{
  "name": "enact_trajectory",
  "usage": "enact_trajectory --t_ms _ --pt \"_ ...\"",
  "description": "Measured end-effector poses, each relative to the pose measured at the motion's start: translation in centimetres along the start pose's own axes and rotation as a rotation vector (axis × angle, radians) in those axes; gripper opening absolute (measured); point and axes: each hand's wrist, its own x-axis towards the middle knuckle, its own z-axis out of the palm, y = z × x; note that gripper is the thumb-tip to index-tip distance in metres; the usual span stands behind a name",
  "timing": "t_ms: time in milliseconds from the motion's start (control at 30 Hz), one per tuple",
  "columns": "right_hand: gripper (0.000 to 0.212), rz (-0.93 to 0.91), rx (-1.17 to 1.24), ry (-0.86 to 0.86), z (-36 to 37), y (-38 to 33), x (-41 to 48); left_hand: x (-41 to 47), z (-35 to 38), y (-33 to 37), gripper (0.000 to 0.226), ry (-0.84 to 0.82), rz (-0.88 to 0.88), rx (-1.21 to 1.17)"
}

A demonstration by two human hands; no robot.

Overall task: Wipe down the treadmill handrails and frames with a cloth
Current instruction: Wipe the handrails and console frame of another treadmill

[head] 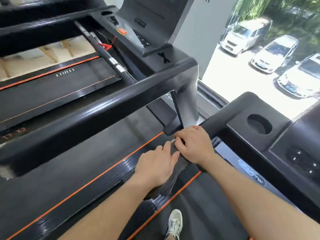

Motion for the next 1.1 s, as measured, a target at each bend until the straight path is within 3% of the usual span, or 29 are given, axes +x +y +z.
enact_trajectory --t_ms 133,267,367,533,633,700,767,867,967,1100 --pt "0.044 0.065 0.016 0.006 -0.8 5.3 2.0 5.3 0.2 4.0 0.039 0.032 -0.026 0.038" --pt "0.037 0.071 0.033 0.002 -1.2 9.8 3.5 9.5 0.4 6.9 0.036 0.019 -0.095 -0.03" --pt "0.041 0.105 -0.074 -0.029 -1.1 13.4 4.3 12.8 0.6 9.0 0.033 0.027 -0.1 -0.08" --pt "0.052 0.215 -0.185 -0.039 -1.8 19.5 5.3 18.9 1.8 12.6 0.039 0.141 -0.011 -0.092" --pt "0.059 0.372 -0.148 -0.06 -2.3 23.5 5.6 22.9 2.5 14.9 0.037 0.241 0.103 -0.003" --pt "0.062 0.511 -0.131 -0.16 -2.7 26.5 6.1 25.3 2.3 16.9 0.031 0.267 0.196 0.03" --pt "0.062 0.654 -0.077 -0.282 -3.4 28.8 6.6 27.7 1.7 19.2 0.042 0.156 0.218 -0.079" --pt "0.037 0.674 0.027 -0.387 -4.4 31.1 7.5 31.4 2.3 21.8 0.041 0.026 0.172 -0.138" --pt "0.031 0.696 0.112 -0.348 -5.1 31.7 8.0 33.2 1.9 22.5 0.03 -0.009 0.161 -0.167" --pt "0.037 0.705 0.017 -0.331 -5.3 30.1 7.0 31.6 1.7 21.4 0.043 -0.082 0.159 -0.187"
